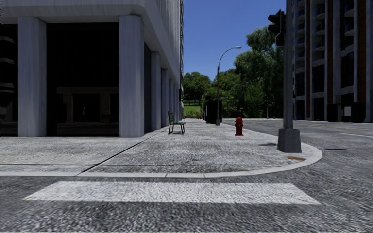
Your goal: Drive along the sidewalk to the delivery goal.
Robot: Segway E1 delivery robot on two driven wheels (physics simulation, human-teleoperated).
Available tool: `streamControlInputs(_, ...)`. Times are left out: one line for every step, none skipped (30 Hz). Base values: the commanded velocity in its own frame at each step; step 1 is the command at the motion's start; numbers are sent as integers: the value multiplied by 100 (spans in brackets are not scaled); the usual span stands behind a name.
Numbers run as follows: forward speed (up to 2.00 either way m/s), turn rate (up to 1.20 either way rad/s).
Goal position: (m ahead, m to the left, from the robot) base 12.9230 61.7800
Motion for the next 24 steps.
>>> streamControlInputs(149,41)
streamControlInputs(147,49)
streamControlInputs(147,52)
streamControlInputs(147,52)
streamControlInputs(147,52)
streamControlInputs(147,54)
streamControlInputs(147,54)
streamControlInputs(147,54)
streamControlInputs(147,55)
streamControlInputs(147,55)
streamControlInputs(147,55)
streamControlInputs(147,55)
streamControlInputs(147,55)
streamControlInputs(147,55)
streamControlInputs(147,45)
streamControlInputs(146,19)
streamControlInputs(146,19)
streamControlInputs(144,0)
streamControlInputs(142,0)
streamControlInputs(142,0)
streamControlInputs(142,0)
streamControlInputs(142,0)
streamControlInputs(142,0)
streamControlInputs(141,0)
